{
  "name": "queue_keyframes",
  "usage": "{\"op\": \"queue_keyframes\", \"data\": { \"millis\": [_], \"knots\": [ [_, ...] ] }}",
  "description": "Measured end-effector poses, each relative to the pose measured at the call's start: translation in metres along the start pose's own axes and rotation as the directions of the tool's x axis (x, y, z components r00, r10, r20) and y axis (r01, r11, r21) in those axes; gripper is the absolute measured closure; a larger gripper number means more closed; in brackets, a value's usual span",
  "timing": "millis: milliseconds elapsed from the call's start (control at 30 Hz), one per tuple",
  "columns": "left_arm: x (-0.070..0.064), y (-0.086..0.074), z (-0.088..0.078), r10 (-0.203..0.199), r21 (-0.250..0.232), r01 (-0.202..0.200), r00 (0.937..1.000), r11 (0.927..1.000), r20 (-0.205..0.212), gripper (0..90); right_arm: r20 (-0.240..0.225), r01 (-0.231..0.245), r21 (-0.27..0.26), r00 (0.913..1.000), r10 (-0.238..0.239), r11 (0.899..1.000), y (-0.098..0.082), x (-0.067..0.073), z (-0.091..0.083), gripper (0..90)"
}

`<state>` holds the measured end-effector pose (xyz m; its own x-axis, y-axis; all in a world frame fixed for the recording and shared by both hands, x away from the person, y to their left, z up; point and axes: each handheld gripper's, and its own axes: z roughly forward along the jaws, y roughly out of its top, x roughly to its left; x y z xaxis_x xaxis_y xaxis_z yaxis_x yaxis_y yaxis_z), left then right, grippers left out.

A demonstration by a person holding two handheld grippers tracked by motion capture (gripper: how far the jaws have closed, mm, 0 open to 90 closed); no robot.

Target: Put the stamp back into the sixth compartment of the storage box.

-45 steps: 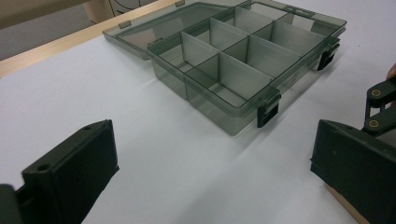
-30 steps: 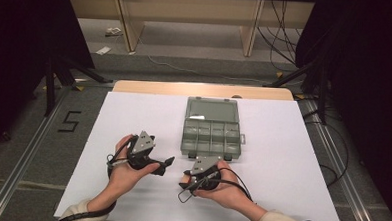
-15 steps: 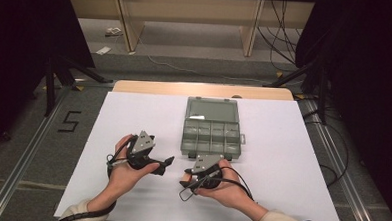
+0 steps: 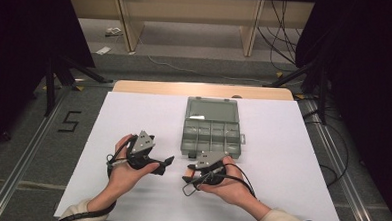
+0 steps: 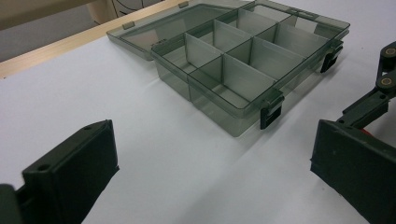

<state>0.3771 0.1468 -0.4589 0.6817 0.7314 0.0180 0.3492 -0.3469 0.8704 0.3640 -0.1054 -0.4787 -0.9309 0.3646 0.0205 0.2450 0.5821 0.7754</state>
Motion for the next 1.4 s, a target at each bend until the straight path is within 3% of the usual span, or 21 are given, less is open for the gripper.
{"op": "queue_keyframes", "data": {
  "millis": [1400],
  "knots": [
    [0.0,0.0,-0.001,-0.005,-0.003,0.005,1.0,1.0,-0.006,0.0,0.041,-0.017,-0.038,0.999,0.018,0.999,0.006,-0.012,-0.014,55.9]
  ]
}}
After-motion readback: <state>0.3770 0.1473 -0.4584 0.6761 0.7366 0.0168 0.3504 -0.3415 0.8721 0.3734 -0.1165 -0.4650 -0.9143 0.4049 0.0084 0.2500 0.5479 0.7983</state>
